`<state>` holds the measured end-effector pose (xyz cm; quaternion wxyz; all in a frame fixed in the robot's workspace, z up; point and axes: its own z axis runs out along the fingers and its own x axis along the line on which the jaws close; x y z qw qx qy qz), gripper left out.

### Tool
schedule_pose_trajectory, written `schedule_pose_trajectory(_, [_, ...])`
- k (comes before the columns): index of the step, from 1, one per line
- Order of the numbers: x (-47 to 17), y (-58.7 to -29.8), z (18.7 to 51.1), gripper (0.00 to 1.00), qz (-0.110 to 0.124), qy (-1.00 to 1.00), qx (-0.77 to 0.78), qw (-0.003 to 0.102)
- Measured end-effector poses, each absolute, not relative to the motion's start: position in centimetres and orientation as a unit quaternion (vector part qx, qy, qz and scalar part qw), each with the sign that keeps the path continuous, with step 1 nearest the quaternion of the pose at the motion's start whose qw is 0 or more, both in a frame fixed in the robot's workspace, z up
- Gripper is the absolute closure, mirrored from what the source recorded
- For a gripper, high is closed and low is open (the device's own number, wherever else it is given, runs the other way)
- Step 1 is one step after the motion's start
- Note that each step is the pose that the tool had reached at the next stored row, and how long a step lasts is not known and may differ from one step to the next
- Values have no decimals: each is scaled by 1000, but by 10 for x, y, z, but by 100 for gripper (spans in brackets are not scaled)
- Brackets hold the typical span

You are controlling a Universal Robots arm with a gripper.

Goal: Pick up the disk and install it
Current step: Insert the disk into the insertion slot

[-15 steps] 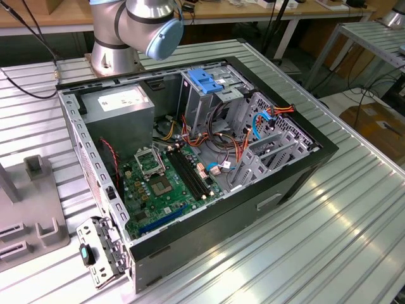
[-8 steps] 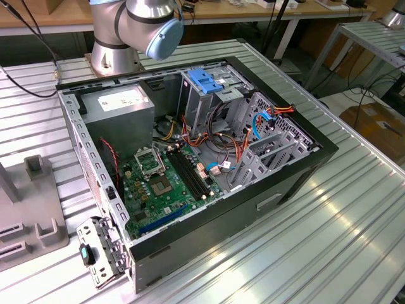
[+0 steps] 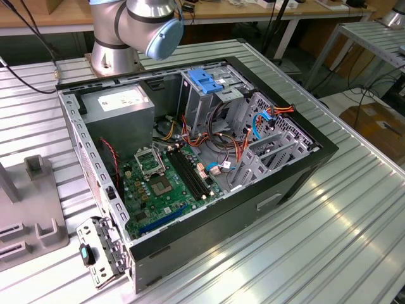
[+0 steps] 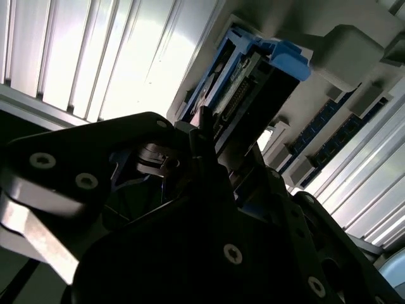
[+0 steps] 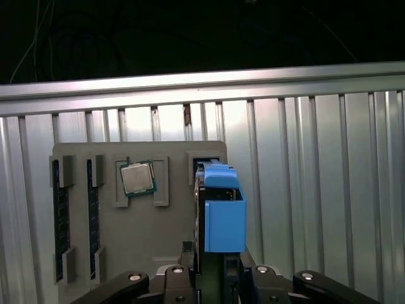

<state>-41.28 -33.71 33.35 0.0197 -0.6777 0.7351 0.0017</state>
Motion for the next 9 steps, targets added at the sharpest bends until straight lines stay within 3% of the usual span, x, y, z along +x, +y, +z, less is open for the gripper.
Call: schedule_pose_trajectory(9, [-413,-337,335,65,2,735,-678,20])
